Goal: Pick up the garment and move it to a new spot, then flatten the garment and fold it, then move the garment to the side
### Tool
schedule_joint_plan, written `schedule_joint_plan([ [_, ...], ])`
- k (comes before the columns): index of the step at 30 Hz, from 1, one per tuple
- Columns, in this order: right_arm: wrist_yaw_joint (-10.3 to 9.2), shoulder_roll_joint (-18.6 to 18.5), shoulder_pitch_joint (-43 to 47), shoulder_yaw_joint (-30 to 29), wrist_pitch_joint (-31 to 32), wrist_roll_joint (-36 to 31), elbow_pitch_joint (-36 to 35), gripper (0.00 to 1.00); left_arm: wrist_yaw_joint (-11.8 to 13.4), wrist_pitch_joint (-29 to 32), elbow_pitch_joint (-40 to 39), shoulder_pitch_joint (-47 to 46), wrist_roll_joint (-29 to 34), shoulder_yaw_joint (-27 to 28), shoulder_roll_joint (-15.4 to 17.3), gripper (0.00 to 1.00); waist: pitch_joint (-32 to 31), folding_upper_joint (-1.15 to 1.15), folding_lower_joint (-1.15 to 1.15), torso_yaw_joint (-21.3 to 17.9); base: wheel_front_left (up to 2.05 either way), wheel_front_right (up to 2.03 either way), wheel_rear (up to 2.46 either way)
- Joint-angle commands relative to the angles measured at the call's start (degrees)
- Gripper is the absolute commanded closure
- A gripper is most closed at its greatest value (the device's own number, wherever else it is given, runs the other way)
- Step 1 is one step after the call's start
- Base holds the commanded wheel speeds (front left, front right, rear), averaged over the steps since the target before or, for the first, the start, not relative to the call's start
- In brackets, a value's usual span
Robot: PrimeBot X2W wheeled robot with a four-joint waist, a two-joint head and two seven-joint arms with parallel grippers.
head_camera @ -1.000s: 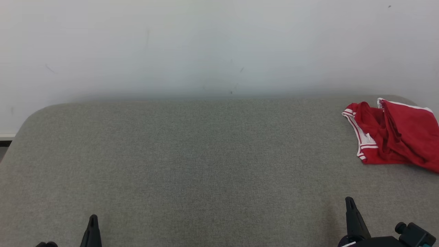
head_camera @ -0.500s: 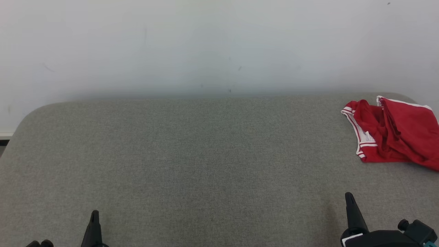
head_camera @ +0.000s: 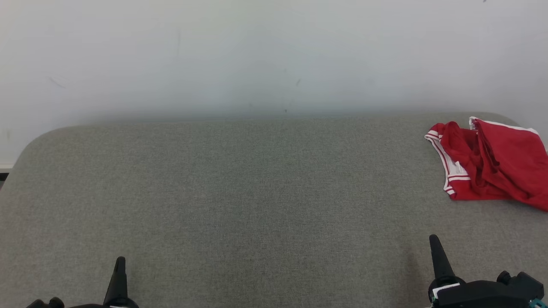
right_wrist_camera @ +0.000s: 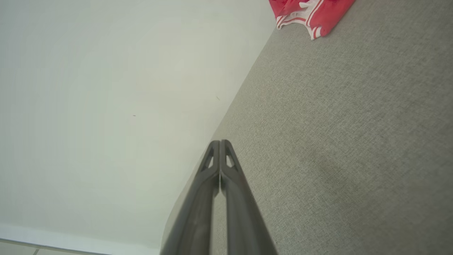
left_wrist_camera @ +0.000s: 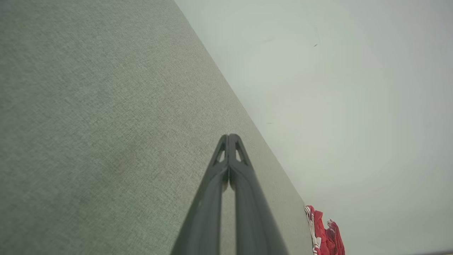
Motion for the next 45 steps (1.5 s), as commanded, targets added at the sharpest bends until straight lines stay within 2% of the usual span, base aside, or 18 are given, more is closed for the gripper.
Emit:
schedule_joint_plan([
  [1, -0.06, 0.02, -1.13, -0.14, 0.4, 1.99, -0.35, 1.0, -0.53, 0.43, -0.29, -1.41, -1.75, 0.41, 0.01, 1.0, 0.06, 0.0, -0.01, -0.04, 0.0, 0.0, 0.0],
  [45, -0.1, 0.08, -4.29, -0.69, 5.67, 24.02, 0.78, 1.0, -3.3, 5.63, 0.88, -4.15, -23.1, 2.7, -1.71, 1.0, 1.54, 0.0, -0.01, -0.92, 0.0, 0.0, 0.0],
])
